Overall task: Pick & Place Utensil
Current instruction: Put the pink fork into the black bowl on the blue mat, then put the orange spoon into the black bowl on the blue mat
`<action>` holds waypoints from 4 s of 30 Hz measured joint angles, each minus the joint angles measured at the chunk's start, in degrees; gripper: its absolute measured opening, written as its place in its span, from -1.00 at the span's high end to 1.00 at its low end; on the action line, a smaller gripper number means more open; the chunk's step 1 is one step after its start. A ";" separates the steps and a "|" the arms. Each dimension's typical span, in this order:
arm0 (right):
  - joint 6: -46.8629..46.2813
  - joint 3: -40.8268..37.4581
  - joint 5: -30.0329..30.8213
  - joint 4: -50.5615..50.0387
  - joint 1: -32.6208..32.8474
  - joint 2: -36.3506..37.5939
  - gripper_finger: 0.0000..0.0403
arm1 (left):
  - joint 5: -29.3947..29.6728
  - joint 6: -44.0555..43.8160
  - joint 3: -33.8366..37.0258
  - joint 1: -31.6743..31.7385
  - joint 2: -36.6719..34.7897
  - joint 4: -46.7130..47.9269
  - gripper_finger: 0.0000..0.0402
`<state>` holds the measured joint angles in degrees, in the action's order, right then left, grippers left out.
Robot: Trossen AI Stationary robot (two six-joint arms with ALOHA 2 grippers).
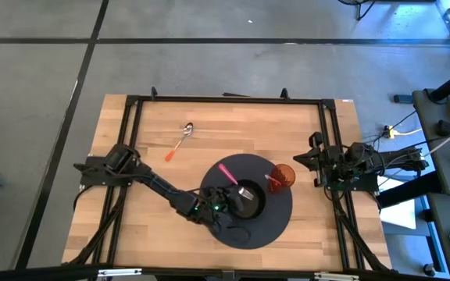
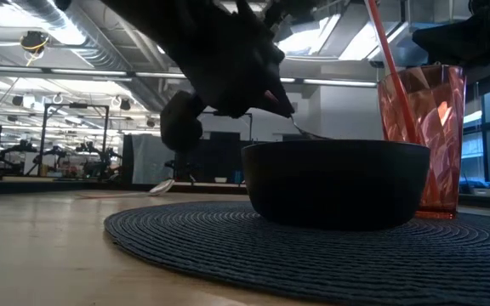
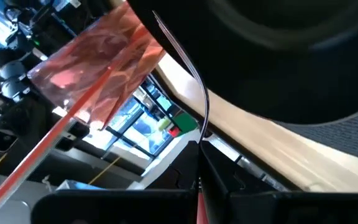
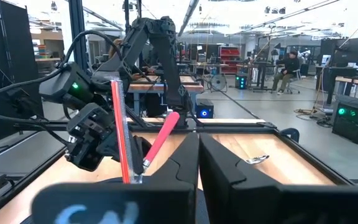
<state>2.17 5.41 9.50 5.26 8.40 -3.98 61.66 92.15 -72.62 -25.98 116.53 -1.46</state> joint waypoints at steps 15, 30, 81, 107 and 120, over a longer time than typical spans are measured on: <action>0.87 0.00 0.00 0.00 0.00 -0.01 0.93 | -1.55 2.57 0.00 2.42 1.70 1.70 0.99; 0.83 0.00 0.00 0.00 0.00 0.01 0.93 | 0.18 -0.93 0.02 2.41 2.29 1.83 0.86; 0.66 0.00 -0.02 -0.44 0.00 -0.01 0.93 | -48.51 -92.40 45.49 34.59 -53.01 -9.74 0.99; 0.64 0.00 0.02 -0.39 0.00 -0.01 0.93 | -47.63 -109.22 41.71 49.40 -43.37 16.91 0.88; 0.87 0.00 0.01 -0.39 0.00 -0.01 0.93 | -48.94 -104.41 29.89 48.98 -31.57 25.36 -0.01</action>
<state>3.05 5.41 9.51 4.86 8.40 -3.99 12.72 -12.25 -42.73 23.00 84.96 23.90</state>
